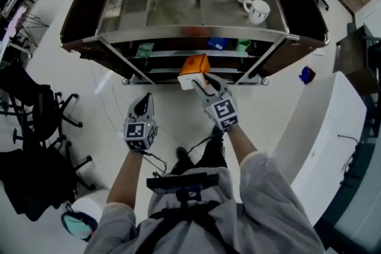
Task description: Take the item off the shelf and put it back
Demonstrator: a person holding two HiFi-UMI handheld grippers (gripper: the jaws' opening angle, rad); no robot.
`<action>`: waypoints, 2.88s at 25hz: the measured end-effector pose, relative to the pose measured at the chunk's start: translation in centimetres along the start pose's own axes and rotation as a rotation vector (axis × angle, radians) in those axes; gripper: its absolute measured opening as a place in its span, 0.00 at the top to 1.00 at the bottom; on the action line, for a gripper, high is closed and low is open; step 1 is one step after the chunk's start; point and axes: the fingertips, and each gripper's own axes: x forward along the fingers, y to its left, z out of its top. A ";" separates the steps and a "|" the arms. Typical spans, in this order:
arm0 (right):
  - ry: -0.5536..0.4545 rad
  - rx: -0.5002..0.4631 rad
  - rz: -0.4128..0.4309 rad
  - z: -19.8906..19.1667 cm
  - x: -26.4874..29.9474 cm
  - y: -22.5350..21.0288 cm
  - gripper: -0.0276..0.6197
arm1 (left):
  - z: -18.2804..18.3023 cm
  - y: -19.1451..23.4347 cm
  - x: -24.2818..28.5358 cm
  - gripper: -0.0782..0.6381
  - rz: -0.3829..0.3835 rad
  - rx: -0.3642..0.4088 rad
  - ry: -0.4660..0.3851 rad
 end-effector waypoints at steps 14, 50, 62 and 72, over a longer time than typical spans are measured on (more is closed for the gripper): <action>-0.036 -0.037 0.024 -3.0 12.0 -4.9 0.71 | -2.2 3.1 9.2 0.88 0.021 0.000 0.046; 0.017 -0.055 -0.057 -8.8 25.1 -9.5 0.70 | -9.2 7.6 18.7 0.88 0.072 -0.036 0.054; 0.056 -0.051 -0.111 -10.3 25.5 -9.6 0.50 | -10.6 7.9 18.2 0.88 0.076 -0.066 0.073; 0.087 0.012 -0.127 -9.5 21.2 -8.1 0.50 | -9.4 7.3 15.1 0.88 0.076 -0.072 0.071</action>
